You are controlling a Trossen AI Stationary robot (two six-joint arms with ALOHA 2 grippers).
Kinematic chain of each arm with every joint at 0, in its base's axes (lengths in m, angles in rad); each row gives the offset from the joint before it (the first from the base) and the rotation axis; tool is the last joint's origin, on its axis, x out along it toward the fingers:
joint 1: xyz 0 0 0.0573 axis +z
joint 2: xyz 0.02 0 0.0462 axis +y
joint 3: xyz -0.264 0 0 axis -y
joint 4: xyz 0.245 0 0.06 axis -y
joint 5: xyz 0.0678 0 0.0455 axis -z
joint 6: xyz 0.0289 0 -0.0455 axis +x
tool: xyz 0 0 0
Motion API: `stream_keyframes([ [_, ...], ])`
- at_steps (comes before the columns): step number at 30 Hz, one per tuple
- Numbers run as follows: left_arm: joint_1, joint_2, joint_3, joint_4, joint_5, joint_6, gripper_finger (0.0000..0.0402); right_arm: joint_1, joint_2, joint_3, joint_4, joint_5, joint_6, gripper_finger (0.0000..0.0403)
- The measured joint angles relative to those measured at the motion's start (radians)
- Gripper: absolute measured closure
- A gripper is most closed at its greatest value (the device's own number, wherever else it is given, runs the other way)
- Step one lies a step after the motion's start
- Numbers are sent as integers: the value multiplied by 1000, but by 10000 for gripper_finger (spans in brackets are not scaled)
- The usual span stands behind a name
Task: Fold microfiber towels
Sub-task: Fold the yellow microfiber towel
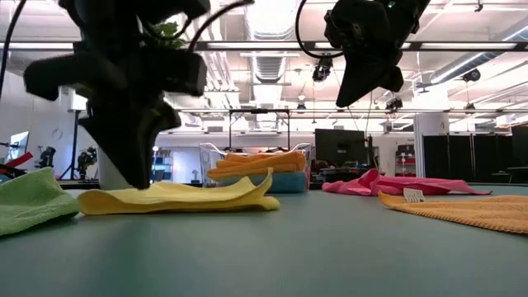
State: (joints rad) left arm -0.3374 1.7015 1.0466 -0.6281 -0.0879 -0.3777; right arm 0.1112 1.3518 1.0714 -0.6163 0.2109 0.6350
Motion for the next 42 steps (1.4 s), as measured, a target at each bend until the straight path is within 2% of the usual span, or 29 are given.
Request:
stream_keyframes([
  [4,2,-31,0,-2,-23,2,370,0,0,0,1,0,0,394],
  [7,4,-63,5,-38,-32,19,339,0,0,0,13,0,-26,394],
  [12,3,-106,68,-223,-33,16,277,5,0,-1,109,-33,-162,393],
  [17,-13,-144,115,-383,-26,-146,237,6,2,-1,224,-119,-283,376],
  [23,-103,-168,111,-370,-51,-168,236,6,45,-1,292,-211,-367,326],
  [28,-193,-140,106,-316,-238,-169,240,29,128,-1,365,-213,-537,284],
  [31,-212,-113,105,-281,-299,-168,240,51,179,-1,445,-215,-668,269],
  [35,-212,-61,104,-237,-305,-169,240,79,248,-1,545,-220,-763,259],
  [42,-219,14,103,-190,-289,-192,240,97,361,45,572,-220,-800,257],
])
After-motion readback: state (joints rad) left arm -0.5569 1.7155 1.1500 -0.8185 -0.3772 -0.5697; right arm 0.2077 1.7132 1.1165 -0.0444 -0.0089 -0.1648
